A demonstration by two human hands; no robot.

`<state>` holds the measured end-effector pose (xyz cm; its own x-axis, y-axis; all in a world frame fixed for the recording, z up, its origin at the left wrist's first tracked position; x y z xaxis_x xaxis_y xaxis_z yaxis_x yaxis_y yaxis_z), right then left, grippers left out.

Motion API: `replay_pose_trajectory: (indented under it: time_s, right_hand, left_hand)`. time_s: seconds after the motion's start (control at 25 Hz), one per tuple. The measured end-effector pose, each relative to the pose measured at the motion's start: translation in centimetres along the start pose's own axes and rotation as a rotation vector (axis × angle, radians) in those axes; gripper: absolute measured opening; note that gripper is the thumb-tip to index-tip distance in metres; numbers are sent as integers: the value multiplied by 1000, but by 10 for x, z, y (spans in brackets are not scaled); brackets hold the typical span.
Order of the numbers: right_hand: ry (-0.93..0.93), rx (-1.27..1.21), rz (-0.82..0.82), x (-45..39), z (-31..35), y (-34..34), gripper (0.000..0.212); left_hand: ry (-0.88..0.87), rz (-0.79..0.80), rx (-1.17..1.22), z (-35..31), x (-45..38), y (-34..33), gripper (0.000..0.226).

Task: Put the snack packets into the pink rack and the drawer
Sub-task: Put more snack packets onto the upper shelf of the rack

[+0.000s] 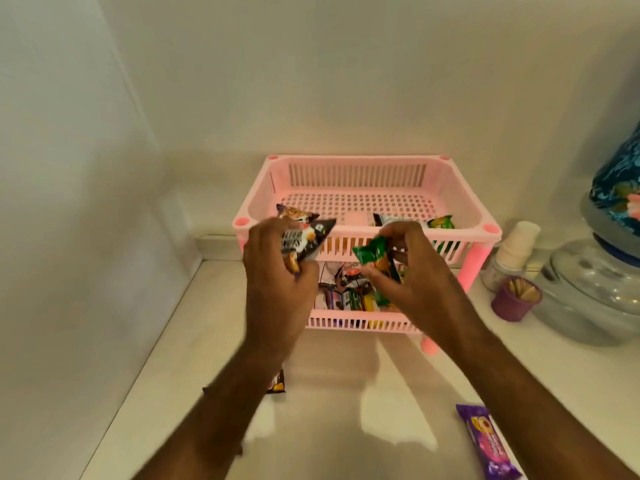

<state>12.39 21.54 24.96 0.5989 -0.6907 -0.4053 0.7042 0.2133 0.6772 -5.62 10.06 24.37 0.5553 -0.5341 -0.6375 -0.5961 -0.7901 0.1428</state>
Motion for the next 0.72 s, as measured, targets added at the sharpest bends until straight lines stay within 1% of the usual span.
replay_pose_trajectory:
  time_s: [0.08,0.16,0.28,0.36,0.44,0.52,0.64,0.72]
  right_hand:
    - [42,-13,-29,-38,14,13,47]
    - [63,-18,-47,-76,21,22,46]
    - [29,6,-27,-129,14,23,48]
    - [-44,4,12,-160,-3,16,51]
    - [-115,17,63,-184,-22,6,51]
    - [-145,90,112,-203,-39,-3,48]
    - [-189,157,178,-224,-59,-19,44]
    - [-211,211,216,-236,-65,-31,41]
  left_hand:
    - [0,1,44,-4,-43,-5,53]
    - [-17,26,-12,0,-85,-11,50]
    - [42,169,-236,24,-142,-28,50]
    - [94,269,-388,46,-170,-46,46]
    - [169,336,-506,69,-192,-65,43]
    - [233,419,-604,91,-206,-83,42]
    - [256,550,-750,118,-216,-99,44]
    - [287,594,-802,130,-218,-104,45]
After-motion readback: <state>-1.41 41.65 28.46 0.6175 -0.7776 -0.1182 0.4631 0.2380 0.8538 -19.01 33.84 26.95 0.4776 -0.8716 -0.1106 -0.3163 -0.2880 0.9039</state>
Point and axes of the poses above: each hand's wrist, its own x-axis away from the middle knuckle, its own y-axis out of the back of the hand, z = x × y, the point moved 3 cm from there along -x, towards the middle knuckle, and after that the axes turned 12 degrees about x, right-handed, at the moved point
